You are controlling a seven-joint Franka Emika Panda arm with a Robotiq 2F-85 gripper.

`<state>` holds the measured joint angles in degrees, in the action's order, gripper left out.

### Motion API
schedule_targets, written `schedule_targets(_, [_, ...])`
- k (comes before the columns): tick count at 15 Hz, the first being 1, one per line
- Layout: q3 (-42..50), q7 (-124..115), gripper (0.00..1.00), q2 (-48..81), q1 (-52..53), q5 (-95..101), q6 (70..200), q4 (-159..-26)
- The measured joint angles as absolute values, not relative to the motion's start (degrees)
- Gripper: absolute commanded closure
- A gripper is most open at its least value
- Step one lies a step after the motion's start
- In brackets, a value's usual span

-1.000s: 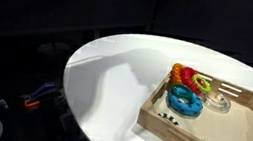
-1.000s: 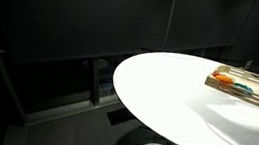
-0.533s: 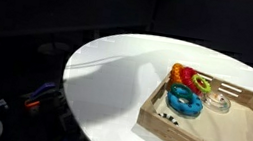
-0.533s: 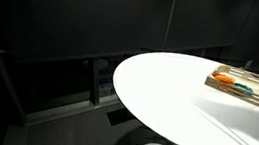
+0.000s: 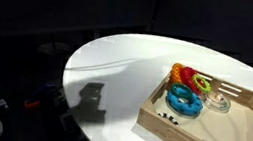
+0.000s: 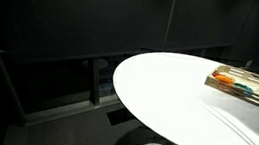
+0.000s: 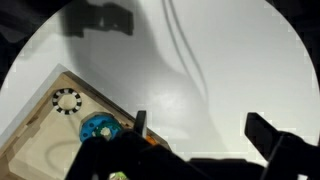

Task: Remove a light green ring from the wooden tray and place it on the table

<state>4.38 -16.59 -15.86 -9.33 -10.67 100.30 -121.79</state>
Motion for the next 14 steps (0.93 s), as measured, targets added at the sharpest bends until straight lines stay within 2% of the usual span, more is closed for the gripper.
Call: schedule_targets(14, [5.60,-17.73,0.00,-12.34,-9.45,-10.47,100.21,-119.91])
